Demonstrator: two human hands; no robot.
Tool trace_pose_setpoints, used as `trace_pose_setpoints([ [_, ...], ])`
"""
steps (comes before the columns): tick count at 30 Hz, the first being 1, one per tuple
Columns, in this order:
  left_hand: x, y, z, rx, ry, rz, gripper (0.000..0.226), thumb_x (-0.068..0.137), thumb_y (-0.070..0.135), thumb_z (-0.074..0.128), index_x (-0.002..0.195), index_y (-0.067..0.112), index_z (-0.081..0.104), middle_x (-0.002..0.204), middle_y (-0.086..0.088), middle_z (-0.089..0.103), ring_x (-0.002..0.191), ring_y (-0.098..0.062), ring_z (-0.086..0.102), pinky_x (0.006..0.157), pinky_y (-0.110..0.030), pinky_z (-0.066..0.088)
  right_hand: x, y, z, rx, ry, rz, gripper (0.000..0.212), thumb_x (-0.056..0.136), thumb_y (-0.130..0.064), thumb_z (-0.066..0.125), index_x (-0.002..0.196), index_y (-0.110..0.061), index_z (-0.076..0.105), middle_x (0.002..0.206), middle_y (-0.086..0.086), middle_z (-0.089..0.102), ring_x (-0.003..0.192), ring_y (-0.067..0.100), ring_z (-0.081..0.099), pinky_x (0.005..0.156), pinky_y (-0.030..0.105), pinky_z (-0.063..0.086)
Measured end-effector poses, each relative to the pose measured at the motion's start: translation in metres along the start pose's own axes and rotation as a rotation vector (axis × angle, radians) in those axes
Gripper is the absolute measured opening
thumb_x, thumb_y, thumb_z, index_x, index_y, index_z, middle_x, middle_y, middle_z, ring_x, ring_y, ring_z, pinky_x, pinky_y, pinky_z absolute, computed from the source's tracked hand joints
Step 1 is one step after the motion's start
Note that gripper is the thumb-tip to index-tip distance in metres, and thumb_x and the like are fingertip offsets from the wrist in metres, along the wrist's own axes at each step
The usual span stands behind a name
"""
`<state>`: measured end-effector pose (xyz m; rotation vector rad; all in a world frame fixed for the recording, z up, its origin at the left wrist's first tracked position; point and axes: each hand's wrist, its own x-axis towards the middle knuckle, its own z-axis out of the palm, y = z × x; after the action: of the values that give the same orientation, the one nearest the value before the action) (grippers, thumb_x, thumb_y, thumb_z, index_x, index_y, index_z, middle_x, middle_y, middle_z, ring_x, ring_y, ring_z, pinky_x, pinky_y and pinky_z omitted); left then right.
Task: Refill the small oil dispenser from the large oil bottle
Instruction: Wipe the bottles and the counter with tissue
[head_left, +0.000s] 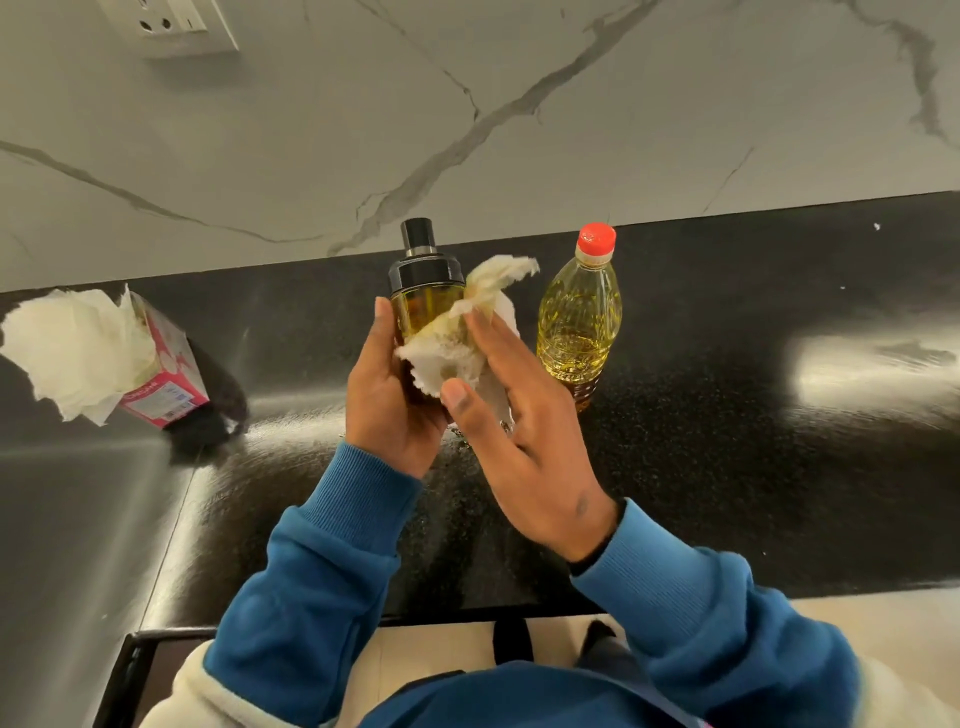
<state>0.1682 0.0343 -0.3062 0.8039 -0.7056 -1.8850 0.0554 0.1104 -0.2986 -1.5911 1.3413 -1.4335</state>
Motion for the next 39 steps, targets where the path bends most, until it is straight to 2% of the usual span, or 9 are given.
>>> trace_pose_setpoints([
  [4,-0.002,0.004,-0.002,0.03,-0.03,-0.023,0.076,0.098,0.064,0.044,0.139,0.002,0.055,0.118,-0.016,0.067,0.106,-0.031,0.068,0.089,-0.042,0.059,-0.024,0.005,0.002,-0.016,-0.046,-0.004,0.062,0.099,-0.033,0.051,0.151,-0.003,0.036,0.159,0.009,0.037,0.15,0.012,0.028,0.12,0.04,0.032],
  [10,0.001,0.002,-0.004,0.118,-0.116,-0.009,0.058,0.073,0.046,0.085,0.115,0.009,0.07,0.098,-0.004,0.071,0.083,-0.015,0.071,0.071,-0.028,0.059,-0.003,0.001,0.004,0.035,-0.024,-0.033,0.063,0.099,-0.03,0.05,0.151,0.001,0.033,0.159,0.012,0.036,0.149,0.016,0.031,0.118,0.039,0.035],
  [14,-0.004,0.001,-0.002,0.143,-0.05,0.038,0.026,0.086,0.04,0.064,0.096,0.021,0.08,0.088,0.001,0.074,0.079,-0.013,0.073,0.067,-0.027,0.061,0.026,0.001,0.005,0.037,0.019,-0.049,0.065,0.1,-0.035,0.048,0.152,0.0,0.032,0.159,0.012,0.036,0.148,0.016,0.033,0.117,0.04,0.037],
  [19,-0.005,0.002,0.001,0.076,0.004,0.024,0.042,0.1,0.047,0.046,0.11,0.016,0.072,0.094,-0.002,0.075,0.083,-0.017,0.073,0.069,-0.03,0.062,0.034,0.005,0.004,0.061,0.019,-0.027,0.063,0.099,-0.039,0.047,0.15,-0.003,0.038,0.148,0.011,0.049,0.137,0.019,0.048,0.108,0.043,0.046],
  [22,-0.001,0.005,-0.004,0.077,-0.034,0.053,0.051,0.095,0.052,0.056,0.124,0.011,0.068,0.117,-0.011,0.07,0.105,-0.026,0.069,0.094,-0.043,0.056,0.012,0.008,0.003,0.06,-0.043,-0.006,0.06,0.1,-0.037,0.048,0.15,-0.003,0.039,0.151,0.01,0.047,0.141,0.017,0.044,0.111,0.043,0.043],
  [24,0.0,0.006,-0.005,0.096,-0.059,0.046,0.065,0.085,0.056,0.069,0.129,0.009,0.063,0.123,-0.014,0.066,0.111,-0.029,0.066,0.1,-0.045,0.053,-0.002,0.01,0.004,0.027,-0.063,0.013,0.06,0.1,-0.037,0.049,0.15,-0.005,0.039,0.155,0.009,0.042,0.146,0.016,0.036,0.116,0.044,0.038],
  [31,0.001,0.002,-0.007,0.162,-0.048,0.007,0.059,0.079,0.056,0.077,0.119,0.013,0.071,0.107,-0.006,0.072,0.095,-0.02,0.07,0.084,-0.033,0.059,0.01,0.004,0.007,0.039,-0.011,-0.012,0.061,0.1,-0.036,0.05,0.15,-0.003,0.038,0.154,0.009,0.044,0.144,0.015,0.04,0.114,0.04,0.041],
  [35,-0.002,0.003,0.0,0.176,-0.014,0.007,0.033,0.089,0.05,0.065,0.098,0.023,0.082,0.097,-0.001,0.076,0.085,-0.015,0.075,0.069,-0.029,0.062,0.032,0.004,0.008,0.045,0.043,0.009,0.065,0.098,-0.041,0.049,0.151,-0.004,0.037,0.154,0.01,0.044,0.144,0.018,0.04,0.114,0.043,0.041],
  [39,0.001,0.006,-0.001,0.122,0.033,0.026,0.056,0.095,0.059,0.049,0.123,0.015,0.072,0.117,-0.009,0.072,0.103,-0.023,0.073,0.083,-0.036,0.061,0.026,0.006,0.007,0.056,0.016,-0.001,0.062,0.099,-0.038,0.05,0.15,-0.005,0.038,0.151,0.009,0.047,0.14,0.017,0.045,0.111,0.042,0.044],
])
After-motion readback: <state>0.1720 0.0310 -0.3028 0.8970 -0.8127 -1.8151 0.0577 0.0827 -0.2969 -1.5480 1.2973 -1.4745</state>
